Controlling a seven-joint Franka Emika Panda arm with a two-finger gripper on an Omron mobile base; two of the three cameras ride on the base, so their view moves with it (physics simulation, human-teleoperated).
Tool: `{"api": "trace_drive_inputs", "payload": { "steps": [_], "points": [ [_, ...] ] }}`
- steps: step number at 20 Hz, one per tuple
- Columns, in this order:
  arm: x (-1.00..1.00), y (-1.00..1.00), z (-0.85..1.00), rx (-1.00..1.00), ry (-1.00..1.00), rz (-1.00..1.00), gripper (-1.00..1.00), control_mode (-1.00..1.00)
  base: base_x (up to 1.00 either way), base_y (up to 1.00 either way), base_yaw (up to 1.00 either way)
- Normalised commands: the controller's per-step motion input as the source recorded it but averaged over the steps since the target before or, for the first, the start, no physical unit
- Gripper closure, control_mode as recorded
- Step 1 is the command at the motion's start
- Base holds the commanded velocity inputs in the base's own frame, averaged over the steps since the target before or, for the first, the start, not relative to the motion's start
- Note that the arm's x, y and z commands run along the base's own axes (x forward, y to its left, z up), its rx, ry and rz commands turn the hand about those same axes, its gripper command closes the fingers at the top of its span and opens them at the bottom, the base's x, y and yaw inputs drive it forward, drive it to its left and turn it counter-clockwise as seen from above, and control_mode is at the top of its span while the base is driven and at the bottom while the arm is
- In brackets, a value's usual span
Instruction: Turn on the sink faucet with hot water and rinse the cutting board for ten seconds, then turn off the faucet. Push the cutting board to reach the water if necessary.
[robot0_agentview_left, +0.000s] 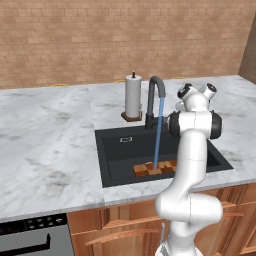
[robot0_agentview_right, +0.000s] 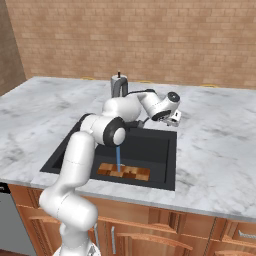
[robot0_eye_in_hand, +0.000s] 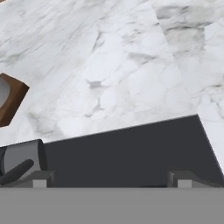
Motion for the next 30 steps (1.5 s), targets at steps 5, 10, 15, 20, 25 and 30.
{"api": "trace_drive_inputs", "payload": {
  "steps": [5,10,15,20,25,30],
  "points": [
    [0.0,0.0,-0.02,0.0,0.0,0.0,-1.0,-1.0,0.0,0.0,0.0],
    [0.05,0.0,0.0,0.0,0.0,0.0,-1.0,-1.0,0.0,0.0,0.0],
    [0.06,0.0,-0.01,0.0,0.0,0.0,-1.0,-1.0,0.0,0.0,0.0],
    [0.03,0.0,-0.15,0.0,0.0,0.0,-1.0,-1.0,0.0,0.0,0.0],
    [0.0,0.0,-0.14,0.0,0.0,0.0,-1.0,-1.0,0.0,0.0,0.0],
    [0.0,0.04,-0.04,0.0,0.03,0.0,-1.0,-1.0,0.0,0.0,0.0]
  ]
}}
